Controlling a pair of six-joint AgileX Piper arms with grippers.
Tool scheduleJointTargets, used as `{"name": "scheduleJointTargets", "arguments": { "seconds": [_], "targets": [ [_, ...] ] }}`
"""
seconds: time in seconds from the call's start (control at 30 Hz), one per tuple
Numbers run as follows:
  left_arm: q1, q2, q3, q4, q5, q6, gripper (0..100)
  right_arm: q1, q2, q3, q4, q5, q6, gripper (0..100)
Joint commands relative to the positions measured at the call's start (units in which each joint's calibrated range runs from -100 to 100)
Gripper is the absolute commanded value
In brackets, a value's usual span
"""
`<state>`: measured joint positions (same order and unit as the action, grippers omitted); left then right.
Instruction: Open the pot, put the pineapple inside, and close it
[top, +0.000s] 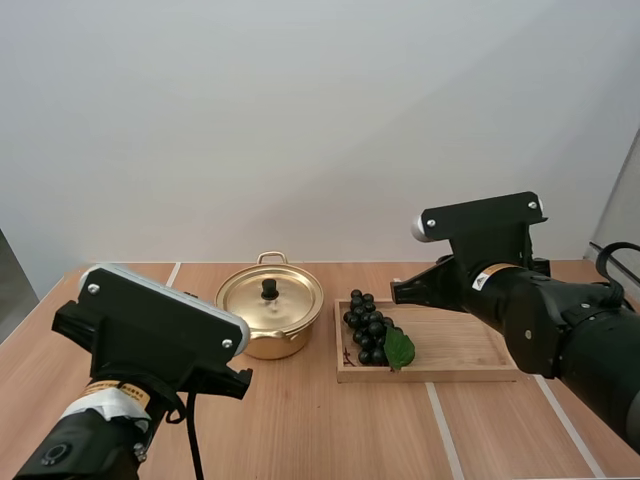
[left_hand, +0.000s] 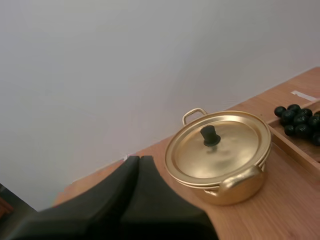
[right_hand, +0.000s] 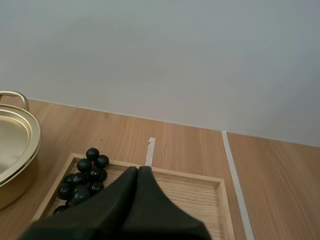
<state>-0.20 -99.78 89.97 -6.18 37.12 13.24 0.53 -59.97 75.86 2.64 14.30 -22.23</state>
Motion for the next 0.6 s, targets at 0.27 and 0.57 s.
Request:
{"name": "scheduleJointTargets", "arguments": {
  "seconds": [0.27, 0.57],
  "targets": [
    [-2.77, -0.22, 1.01, 0.03, -1.81, -7.58, 0, -0.26, -1.65, 1.02, 0.67, -0.96, -0.47, 0],
    [-3.3, -0.22, 1.01, 0.03, -0.95, -9.63, 0, -0.26, -21.49, 14.95, 2.71, -4.14, -0.47, 0]
  ]
}}
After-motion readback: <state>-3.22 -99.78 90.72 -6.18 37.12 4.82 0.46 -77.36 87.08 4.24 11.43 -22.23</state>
